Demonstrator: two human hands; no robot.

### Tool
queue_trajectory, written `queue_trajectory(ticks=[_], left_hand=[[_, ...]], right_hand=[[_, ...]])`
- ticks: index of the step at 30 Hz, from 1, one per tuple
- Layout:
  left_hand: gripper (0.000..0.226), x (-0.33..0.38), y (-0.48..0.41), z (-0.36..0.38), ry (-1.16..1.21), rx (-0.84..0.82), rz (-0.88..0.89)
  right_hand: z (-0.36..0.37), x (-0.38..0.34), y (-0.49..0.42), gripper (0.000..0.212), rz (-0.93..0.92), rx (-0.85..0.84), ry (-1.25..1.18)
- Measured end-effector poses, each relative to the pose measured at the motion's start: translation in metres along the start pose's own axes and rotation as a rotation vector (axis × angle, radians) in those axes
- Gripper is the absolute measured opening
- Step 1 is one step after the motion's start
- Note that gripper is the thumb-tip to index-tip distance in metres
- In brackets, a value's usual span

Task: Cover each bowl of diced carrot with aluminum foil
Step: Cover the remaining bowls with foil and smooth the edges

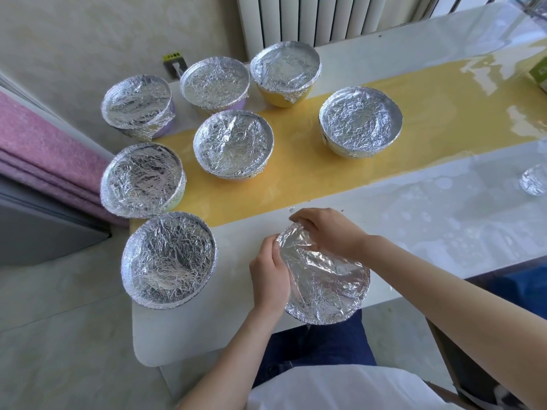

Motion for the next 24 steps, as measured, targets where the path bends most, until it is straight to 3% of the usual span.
queue_trajectory(ticks=[9,17,24], left_hand=[[0.026,-0.003,-0.001,0.003,-0.027,0.011,0.008],[0.027,-0.011,0.008,0.002,0.077,0.032,-0.067],[0.023,0.01,-0.008,0.01,0.035,-0.139,0.029]], right_hand=[[-0.008,0.0,0.01,0.027,0.018,0.071,-0.074],[-0.007,0.019,0.023,0.026,0.198,0.133,-0.199],[-0.004,0.027,0.018,0.023,0.154,0.165,-0.112]])
Point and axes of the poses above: each hand's wrist, its own y-axis away from the middle knuckle, its own z-axis out of the palm, x = y × z, the point moved 9 cm from there along -y, towards the middle knuckle, and after that the axes turned 14 degrees about -z, right-handed, at the moved point
